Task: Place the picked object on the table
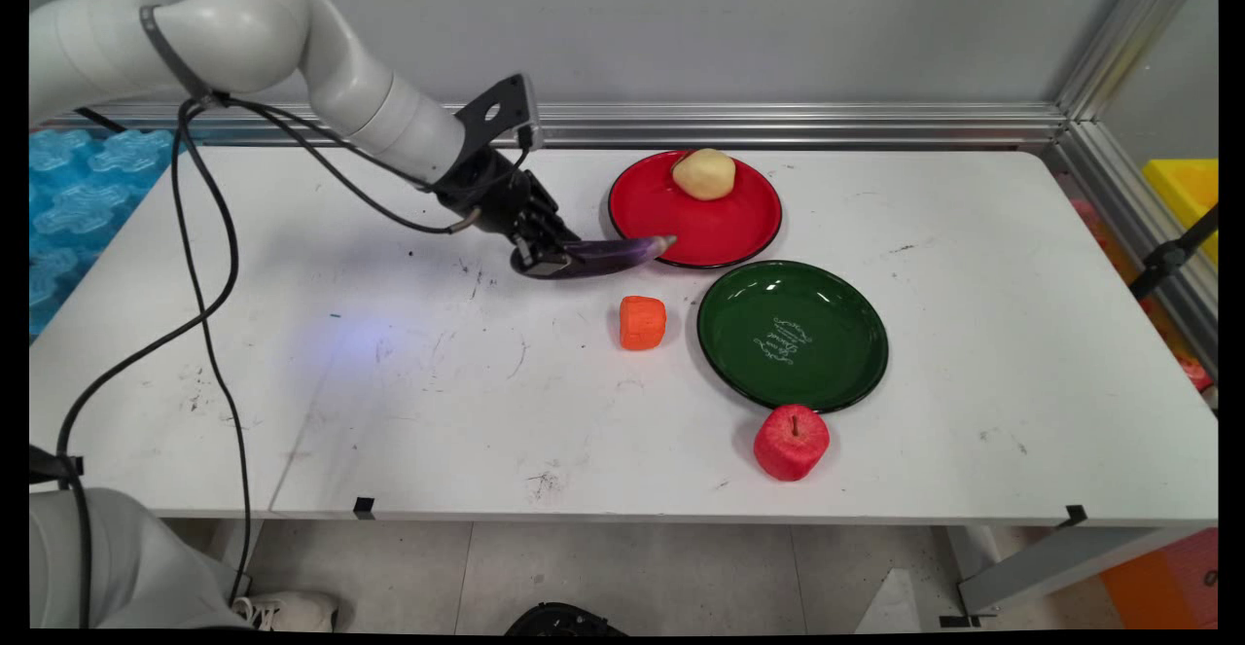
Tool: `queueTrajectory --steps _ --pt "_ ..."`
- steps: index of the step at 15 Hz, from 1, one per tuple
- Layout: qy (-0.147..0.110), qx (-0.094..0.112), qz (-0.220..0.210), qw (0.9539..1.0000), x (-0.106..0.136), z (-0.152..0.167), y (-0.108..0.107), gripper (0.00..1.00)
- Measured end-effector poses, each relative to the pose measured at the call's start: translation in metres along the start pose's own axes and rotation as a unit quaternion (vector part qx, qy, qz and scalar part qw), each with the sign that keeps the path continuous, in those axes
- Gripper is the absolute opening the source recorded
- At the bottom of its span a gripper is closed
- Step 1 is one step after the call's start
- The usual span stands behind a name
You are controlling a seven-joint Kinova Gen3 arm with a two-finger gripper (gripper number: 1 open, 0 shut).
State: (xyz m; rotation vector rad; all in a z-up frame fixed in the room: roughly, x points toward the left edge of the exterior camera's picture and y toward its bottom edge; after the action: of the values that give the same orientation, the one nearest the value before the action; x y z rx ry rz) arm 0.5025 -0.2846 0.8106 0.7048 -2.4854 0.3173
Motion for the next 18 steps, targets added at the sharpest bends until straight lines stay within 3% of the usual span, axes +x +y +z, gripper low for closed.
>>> queueTrajectory --steps 7,18 --pt "-0.005 -0.001 -0.003 1.0000 -0.013 0.013 0.002 0.00" --pt "-0.001 -0.006 -0.018 0.9998 -0.014 0.039 -0.003 0.00"
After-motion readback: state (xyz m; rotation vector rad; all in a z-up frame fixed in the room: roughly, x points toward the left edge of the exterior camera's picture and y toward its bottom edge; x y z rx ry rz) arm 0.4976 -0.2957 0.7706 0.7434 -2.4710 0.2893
